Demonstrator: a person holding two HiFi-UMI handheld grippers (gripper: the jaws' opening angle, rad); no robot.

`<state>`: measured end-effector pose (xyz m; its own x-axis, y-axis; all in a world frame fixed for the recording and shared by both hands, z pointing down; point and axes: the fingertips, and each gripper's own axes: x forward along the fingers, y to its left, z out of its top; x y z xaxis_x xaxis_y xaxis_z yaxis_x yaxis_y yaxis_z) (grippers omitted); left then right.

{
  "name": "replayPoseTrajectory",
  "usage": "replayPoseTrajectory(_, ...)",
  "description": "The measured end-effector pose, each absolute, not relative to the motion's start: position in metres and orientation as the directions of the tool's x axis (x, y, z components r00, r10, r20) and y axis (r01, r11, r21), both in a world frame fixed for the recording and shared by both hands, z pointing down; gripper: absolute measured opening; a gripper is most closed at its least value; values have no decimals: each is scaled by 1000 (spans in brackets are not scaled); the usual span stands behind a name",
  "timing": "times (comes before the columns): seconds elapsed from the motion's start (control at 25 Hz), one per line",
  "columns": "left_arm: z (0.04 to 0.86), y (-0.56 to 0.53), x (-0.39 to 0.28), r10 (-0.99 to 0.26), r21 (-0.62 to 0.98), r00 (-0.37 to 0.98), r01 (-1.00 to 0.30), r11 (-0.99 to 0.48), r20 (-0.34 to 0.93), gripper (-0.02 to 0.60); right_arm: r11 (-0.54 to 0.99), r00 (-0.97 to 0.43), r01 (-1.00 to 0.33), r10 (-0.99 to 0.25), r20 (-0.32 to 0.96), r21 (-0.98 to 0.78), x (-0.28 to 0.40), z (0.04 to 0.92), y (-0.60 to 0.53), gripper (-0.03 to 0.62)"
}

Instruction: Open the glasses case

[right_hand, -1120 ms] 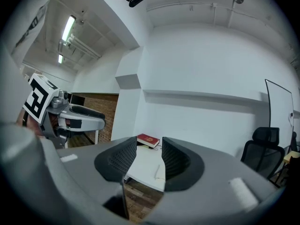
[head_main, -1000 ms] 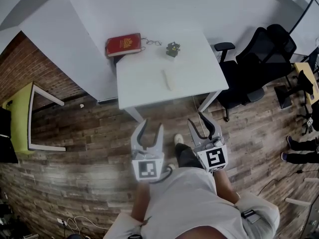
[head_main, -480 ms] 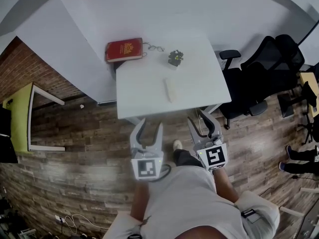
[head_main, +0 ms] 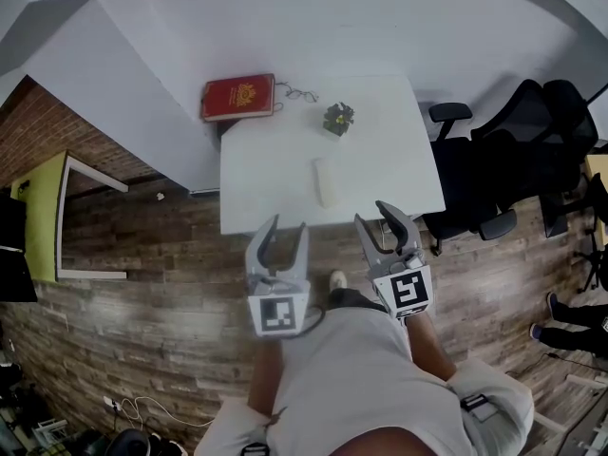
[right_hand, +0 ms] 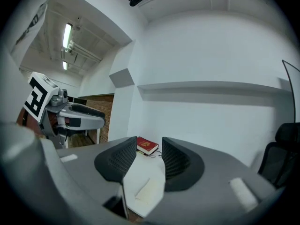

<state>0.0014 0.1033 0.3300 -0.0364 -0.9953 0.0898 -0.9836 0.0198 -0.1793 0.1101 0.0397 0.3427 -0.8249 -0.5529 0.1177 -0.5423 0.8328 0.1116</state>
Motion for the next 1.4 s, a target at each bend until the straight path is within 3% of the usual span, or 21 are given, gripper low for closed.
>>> replayPoseTrajectory(0.72, 343, 32, -14, -990, -200, -57, -979, 31, 130, 176, 849, -835, -518, -528, 156, 99, 93, 364, -34, 156)
replayPoseTrajectory(1.4, 391, -69, -69, -966, -107, 142, -980, -168, 215, 172, 763, -717, -639, -636, 285, 93, 54, 406, -112, 167)
